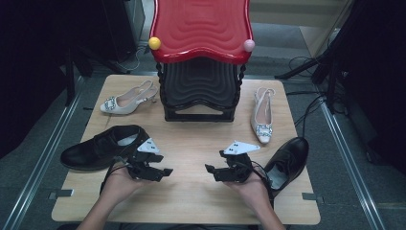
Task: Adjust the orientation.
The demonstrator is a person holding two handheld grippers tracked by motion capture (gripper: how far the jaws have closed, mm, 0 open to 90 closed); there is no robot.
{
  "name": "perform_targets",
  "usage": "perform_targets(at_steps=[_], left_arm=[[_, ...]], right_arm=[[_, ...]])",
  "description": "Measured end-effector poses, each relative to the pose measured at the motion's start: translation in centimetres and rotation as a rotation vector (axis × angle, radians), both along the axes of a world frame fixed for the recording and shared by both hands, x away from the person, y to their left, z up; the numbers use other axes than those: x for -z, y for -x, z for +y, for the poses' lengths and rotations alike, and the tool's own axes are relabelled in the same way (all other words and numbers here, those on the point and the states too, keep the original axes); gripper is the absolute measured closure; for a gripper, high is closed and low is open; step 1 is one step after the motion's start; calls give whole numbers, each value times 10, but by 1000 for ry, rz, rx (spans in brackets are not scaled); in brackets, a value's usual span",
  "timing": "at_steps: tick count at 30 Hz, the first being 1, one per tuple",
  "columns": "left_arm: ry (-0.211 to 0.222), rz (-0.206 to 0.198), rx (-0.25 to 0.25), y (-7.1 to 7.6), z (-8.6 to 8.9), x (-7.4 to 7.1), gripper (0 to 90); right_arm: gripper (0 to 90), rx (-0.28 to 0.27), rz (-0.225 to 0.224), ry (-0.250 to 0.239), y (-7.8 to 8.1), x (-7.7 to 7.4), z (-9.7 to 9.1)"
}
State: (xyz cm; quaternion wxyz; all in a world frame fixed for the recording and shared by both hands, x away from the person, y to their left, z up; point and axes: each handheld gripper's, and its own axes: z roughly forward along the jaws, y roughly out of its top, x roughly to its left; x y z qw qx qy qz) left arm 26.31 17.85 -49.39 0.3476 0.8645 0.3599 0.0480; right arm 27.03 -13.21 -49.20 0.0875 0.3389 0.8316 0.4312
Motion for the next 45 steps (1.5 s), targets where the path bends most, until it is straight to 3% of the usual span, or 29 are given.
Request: perform_targets(at_steps=[5, 10, 15, 23, 29, 33, 38, 45], left_arm=[[2, 4, -2, 0, 0, 0, 358], [3, 17, 10, 1, 1, -3, 380], [-4, 31, 9, 1, 4, -5, 377], [15, 36, -29, 1, 15, -14, 385], [-15, 22, -66, 2, 24, -21, 392], [-1, 21, -71, 3, 31, -26, 443], [31, 3, -117, 3, 45, -35, 495], [-22, 13, -178, -5, 60, -48, 493]], right_arm=[[325, -20, -14, 18, 6, -1, 5], [360, -43, 30, -16, 6, 1, 7], [367, -74, 45, 2, 7, 5, 14], [365, -105, 66, 27, 8, 10, 20], [366, -118, 79, 43, 7, 13, 24], [365, -119, 93, 57, 5, 15, 25], [363, -133, 106, 65, 3, 17, 29], [363, -154, 114, 72, 1, 19, 36]])
